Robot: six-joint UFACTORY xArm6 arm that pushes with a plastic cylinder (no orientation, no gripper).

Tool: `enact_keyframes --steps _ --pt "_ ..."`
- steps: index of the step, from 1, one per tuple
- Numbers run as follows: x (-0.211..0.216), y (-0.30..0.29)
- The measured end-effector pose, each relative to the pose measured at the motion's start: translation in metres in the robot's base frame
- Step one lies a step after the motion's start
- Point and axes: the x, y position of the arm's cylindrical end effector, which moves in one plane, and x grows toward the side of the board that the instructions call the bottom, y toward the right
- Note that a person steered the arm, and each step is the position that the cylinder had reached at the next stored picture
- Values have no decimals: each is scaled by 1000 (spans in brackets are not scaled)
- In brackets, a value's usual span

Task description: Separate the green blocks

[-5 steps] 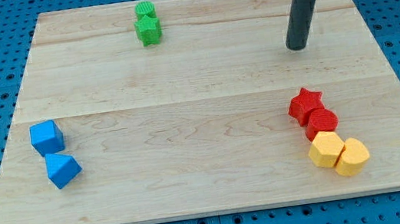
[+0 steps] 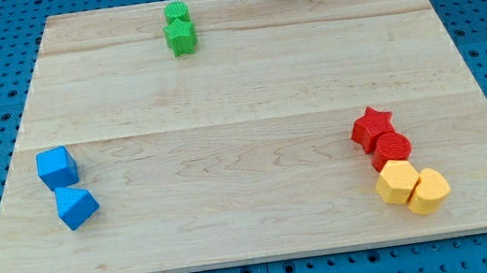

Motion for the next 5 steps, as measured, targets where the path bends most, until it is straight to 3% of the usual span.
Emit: enact_keyframes --steps 3,5 --pt "2 -130" --pt "26 -165"
